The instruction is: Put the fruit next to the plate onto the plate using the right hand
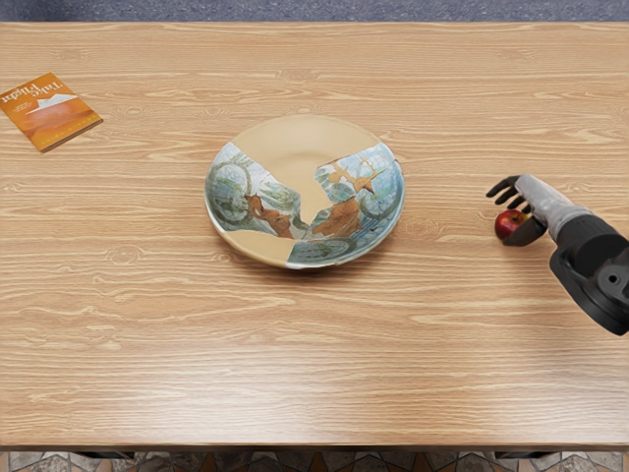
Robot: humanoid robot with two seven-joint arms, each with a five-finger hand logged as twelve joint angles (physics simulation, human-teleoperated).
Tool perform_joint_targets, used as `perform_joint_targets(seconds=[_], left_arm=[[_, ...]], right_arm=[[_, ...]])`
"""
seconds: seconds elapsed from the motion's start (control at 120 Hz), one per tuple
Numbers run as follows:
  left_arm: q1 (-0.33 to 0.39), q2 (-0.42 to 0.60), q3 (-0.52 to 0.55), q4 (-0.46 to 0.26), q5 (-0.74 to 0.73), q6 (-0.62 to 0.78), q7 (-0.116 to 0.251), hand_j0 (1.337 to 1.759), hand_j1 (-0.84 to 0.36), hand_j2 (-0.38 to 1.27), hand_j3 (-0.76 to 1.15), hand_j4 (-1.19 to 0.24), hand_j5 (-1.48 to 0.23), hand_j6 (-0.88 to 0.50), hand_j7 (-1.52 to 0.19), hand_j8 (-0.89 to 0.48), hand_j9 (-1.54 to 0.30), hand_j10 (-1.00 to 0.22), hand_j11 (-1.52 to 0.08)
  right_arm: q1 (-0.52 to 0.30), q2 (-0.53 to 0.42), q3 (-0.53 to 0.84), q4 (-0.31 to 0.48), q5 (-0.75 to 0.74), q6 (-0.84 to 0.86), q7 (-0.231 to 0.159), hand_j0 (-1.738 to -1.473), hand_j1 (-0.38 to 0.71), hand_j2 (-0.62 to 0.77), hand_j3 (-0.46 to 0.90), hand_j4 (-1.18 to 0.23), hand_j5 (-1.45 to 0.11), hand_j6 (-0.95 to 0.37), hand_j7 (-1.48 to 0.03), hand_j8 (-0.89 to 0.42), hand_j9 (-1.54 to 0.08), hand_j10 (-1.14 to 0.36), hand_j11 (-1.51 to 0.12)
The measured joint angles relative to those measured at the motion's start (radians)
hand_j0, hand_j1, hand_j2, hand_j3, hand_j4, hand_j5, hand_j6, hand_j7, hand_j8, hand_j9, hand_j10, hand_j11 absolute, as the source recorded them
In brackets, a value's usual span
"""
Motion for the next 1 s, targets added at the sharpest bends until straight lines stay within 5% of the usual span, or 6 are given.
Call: perform_joint_targets(seconds=[1.0], left_arm=[[0.0, 0.0, 0.0, 0.0, 0.0, 0.0, 0.0, 1.658, 0.07, 0.05, 0.0, -0.23, -0.3, -0.23, -0.3, -0.23, -0.3, -0.23, -0.3]], right_arm=[[0.009, -0.022, 0.022, 0.018, 0.06, 0.014, 0.0, -1.658, 0.26, 0.16, 0.0, -0.56, -0.75, -0.57, -0.74, -0.44, -0.75, -0.57, -0.75]])
